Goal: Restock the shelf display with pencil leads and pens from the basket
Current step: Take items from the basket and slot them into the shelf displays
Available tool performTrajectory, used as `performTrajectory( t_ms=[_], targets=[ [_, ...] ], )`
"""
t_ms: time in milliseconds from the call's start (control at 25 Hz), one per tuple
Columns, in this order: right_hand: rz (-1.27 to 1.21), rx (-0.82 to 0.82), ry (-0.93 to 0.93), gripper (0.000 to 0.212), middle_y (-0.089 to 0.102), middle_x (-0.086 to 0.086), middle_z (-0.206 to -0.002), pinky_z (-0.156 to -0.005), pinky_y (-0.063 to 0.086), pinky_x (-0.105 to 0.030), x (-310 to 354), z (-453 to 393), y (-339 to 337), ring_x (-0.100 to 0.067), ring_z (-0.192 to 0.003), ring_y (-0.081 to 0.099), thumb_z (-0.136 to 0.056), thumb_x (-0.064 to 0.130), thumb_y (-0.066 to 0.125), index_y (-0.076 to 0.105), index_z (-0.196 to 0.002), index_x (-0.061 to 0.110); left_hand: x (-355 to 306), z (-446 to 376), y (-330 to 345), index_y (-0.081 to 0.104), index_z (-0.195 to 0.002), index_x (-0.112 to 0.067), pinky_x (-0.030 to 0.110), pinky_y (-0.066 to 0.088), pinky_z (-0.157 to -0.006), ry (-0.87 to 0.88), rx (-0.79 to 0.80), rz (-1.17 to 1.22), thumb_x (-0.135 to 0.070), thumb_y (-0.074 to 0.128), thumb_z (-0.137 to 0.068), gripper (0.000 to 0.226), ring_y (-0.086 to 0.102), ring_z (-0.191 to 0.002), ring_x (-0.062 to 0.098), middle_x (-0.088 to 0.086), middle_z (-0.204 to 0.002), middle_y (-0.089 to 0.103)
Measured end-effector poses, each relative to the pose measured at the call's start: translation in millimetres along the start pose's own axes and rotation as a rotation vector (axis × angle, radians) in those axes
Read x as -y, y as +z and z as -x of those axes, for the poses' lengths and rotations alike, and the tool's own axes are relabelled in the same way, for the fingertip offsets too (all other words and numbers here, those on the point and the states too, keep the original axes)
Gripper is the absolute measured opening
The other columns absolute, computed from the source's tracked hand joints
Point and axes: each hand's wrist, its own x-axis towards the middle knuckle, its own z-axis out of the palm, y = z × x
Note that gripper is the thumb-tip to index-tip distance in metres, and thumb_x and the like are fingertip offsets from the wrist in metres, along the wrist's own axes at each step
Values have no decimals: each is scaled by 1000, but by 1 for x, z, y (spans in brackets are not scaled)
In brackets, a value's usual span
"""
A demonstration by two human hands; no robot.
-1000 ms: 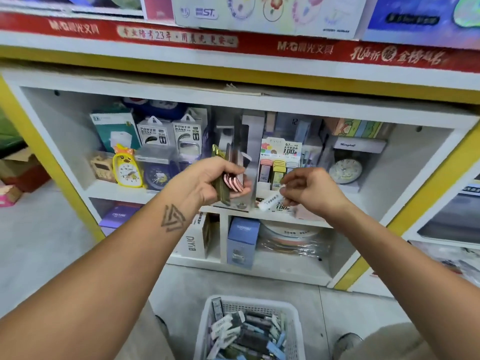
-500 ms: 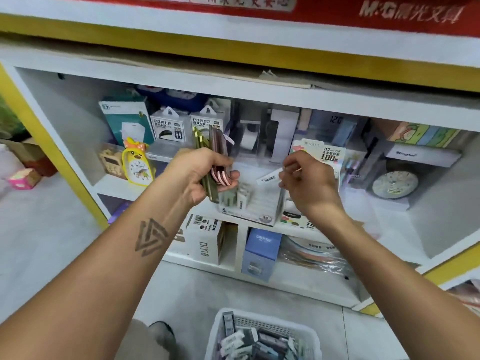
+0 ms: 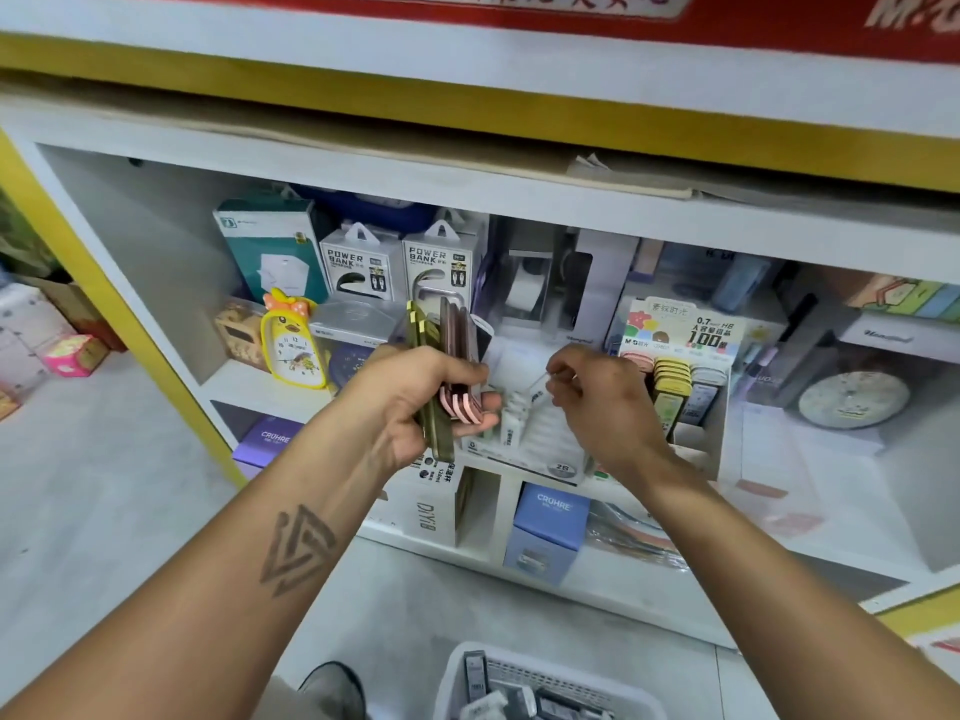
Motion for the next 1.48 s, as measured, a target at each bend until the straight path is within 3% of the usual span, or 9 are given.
performTrajectory(
  t_ms=[200, 400, 480, 600, 760, 1000, 1160, 1320, 1480],
  targets=[
    [107, 89, -98, 16, 72, -8, -98, -78, 55, -38, 0, -2, 7, -26, -88, 67, -95, 8, 61, 72, -106, 9, 2, 6, 0, 62, -108, 10, 40, 59, -54, -2, 2, 2, 11, 65, -81, 27, 74, -77, 35, 23, -83, 72],
    [156, 184, -101, 34, 66, -2, -116, -91, 51, -34, 8, -1, 8, -23, -103, 64, -96, 3, 53, 68, -126, 14, 1, 10, 2, 63, -113, 11, 40, 61, -57, -38, 64, -20, 8, 64, -83, 30, 75, -75, 31, 24, -90, 72],
    [-62, 102, 55, 30, 70, -1, -109, -83, 52, -29, 11, 0, -2, -17, -93, 66, -98, 7, 53, 69, -123, 14, 2, 13, 8, 62, -115, 12, 40, 61, -58, -70, 126, -23, 7, 64, -83, 32, 74, -73, 29, 22, -91, 72],
    [-739, 52, 502, 16, 76, -1, -86, -58, 49, -26, 17, 2, -28, -17, -66, 66, -99, 12, 59, 70, -110, 14, 7, 15, 20, 66, -111, 11, 40, 62, -61, -128, 238, -28, 4, 69, -74, 38, 74, -76, 29, 21, -99, 73],
    [-993, 52, 574, 17, 72, -12, -84, -58, 49, -28, 5, 15, -64, -23, -64, 62, -94, 10, 66, 69, -109, 3, 19, 19, 43, 77, -93, 2, 38, 61, -63, -182, 395, -73, 0, 71, -67, 27, 74, -82, 30, 21, -104, 73],
    [-871, -211, 616, 7, 71, -9, -72, -53, 49, -25, -34, 30, -116, -20, -57, 59, -90, 0, 68, 72, -95, 2, 33, 15, 73, 78, -87, 1, 41, 62, -66, -218, 442, -63, 3, 68, -74, 17, 74, -81, 32, 24, -92, 73],
    [-672, -249, 529, 7, 72, -10, -76, -45, 44, -23, -53, 40, -141, -17, -46, 58, -87, 1, 73, 73, -94, 3, 38, 12, 91, 73, -97, 6, 41, 62, -63, -202, 383, -110, 4, 69, -70, 27, 74, -78, 33, 25, -96, 73],
    [-435, -158, 458, 6, 73, 2, -69, -55, 54, -21, -67, 48, -154, -13, -55, 68, -82, 14, 80, 75, -86, 15, 41, 6, 105, 64, -112, 12, 40, 61, -60, -176, 331, -68, 4, 69, -72, 42, 74, -79, 34, 28, -110, 69],
    [-108, -5, 407, 23, 73, 8, -89, -71, 50, -9, -71, 50, -150, -7, -80, 71, -85, 20, 79, 74, -107, 20, 45, 1, 116, 61, -119, 11, 43, 61, -67, -169, 339, 24, 5, 68, -72, 48, 72, -83, 36, 25, -106, 70]
  ],
)
